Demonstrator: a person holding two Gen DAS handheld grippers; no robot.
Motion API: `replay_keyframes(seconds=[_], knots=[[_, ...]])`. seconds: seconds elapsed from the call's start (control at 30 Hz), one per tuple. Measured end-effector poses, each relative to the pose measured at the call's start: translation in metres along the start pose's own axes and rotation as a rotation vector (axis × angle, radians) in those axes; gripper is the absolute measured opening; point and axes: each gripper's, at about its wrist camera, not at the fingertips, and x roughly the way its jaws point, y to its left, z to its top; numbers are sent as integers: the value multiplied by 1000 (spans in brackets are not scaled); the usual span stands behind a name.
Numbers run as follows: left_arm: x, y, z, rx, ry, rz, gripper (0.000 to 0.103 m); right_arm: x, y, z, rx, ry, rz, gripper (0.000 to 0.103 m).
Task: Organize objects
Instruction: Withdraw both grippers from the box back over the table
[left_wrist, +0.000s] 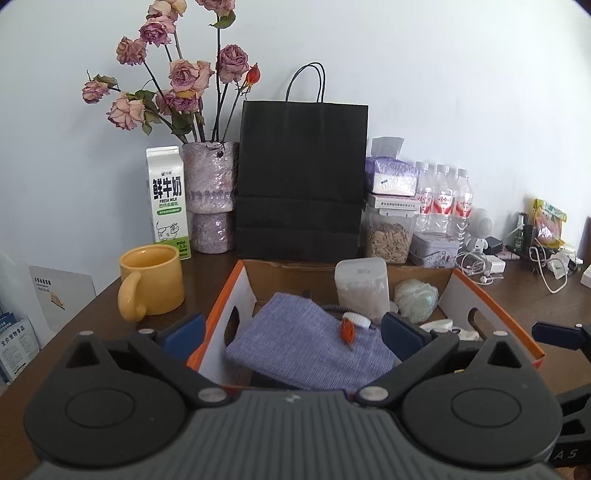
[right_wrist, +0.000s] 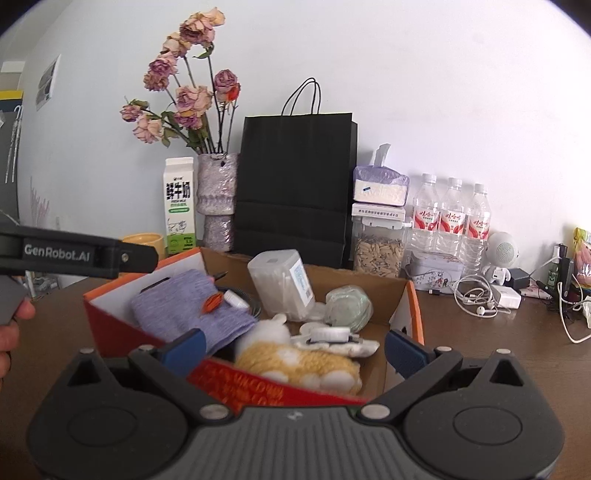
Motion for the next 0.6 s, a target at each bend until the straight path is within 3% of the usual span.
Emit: replay_keyframes(seconds=[0.13, 0.4, 0.53, 0.6], knots=[[-14, 10, -14, 20, 33, 14, 103, -17, 11, -12, -18, 21, 22, 103], [-36, 32, -41, 38, 95, 43, 103, -25, 39, -38, -35, 168, 118, 99], [-42, 44, -50, 17, 122, 54, 103, -21, 53, -44, -45, 226, 169, 67], [-45, 49, -53, 8, 133, 54, 103, -18, 58, -46, -41, 247, 188, 62]])
